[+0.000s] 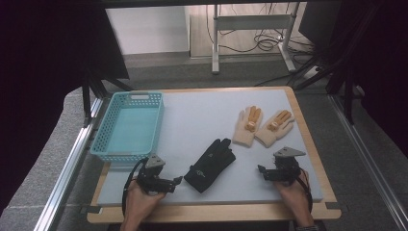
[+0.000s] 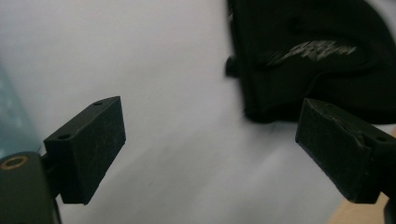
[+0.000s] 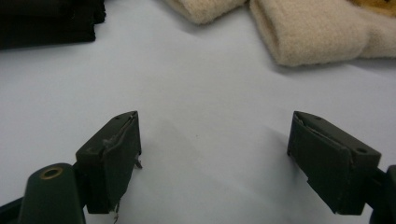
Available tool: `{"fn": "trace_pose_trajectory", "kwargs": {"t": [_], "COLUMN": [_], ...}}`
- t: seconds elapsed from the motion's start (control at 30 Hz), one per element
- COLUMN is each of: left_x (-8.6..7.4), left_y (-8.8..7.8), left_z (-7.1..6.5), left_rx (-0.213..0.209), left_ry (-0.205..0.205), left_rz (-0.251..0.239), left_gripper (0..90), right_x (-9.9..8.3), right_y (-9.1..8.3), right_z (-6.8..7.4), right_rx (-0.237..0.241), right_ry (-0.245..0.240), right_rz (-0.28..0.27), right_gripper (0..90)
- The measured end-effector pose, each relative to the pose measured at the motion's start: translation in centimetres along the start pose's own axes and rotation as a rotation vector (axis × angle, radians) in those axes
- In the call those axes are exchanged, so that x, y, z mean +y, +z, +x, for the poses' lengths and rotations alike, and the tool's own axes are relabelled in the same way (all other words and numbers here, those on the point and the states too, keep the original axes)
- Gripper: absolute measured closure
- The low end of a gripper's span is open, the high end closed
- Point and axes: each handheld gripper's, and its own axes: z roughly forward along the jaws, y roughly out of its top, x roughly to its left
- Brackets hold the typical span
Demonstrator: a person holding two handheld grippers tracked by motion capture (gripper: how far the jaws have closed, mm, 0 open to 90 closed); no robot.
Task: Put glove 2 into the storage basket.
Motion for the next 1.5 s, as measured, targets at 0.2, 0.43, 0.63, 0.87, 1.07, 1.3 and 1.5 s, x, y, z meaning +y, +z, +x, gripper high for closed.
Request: {"fn": "trace_pose_trajectory", "kwargs": {"t": [0.2, 0.43, 0.63, 0.87, 1.07, 1.3, 1.5], "left_x": [2.9, 5.2, 6.3, 6.1, 5.5, 5.7, 6.1], "left_y": [0.8, 3.5, 6.4, 9.2, 10.5, 10.2, 9.3], "left_z": [-1.5, -3.6, -6.5, -6.3, -4.7, -4.9, -3.2], "left_rx": [-0.02, -0.079, -0.065, 0.076, -0.014, 0.004, 0.011], "left_ry": [0.045, 0.069, 0.129, 0.172, 0.108, 0.117, 0.078], "left_rz": [0.03, 0.054, 0.086, 0.146, 0.191, 0.202, 0.194], "left_gripper": [5.1, 0.7, 0.0, 0.0, 0.0, 7.8, 48.6], "right_x": [0.0, 0.0, 0.0, 0.0, 0.0, 0.0, 0.0], "right_y": [0.0, 0.0, 0.0, 0.0, 0.0, 0.0, 0.0], "right_z": [0.0, 0.0, 0.0, 0.0, 0.0, 0.0, 0.0], "right_rx": [-0.001, -0.001, -0.001, -0.001, -0.001, -0.002, -0.002], "right_ry": [0.002, 0.001, 0.001, 0.001, 0.002, 0.001, 0.001], "right_rz": [0.0, 0.0, 0.0, -0.001, 0.0, 0.0, 0.0], "right_gripper": [16.8, 16.7, 16.8, 16.8, 16.7, 16.7, 16.7]}}
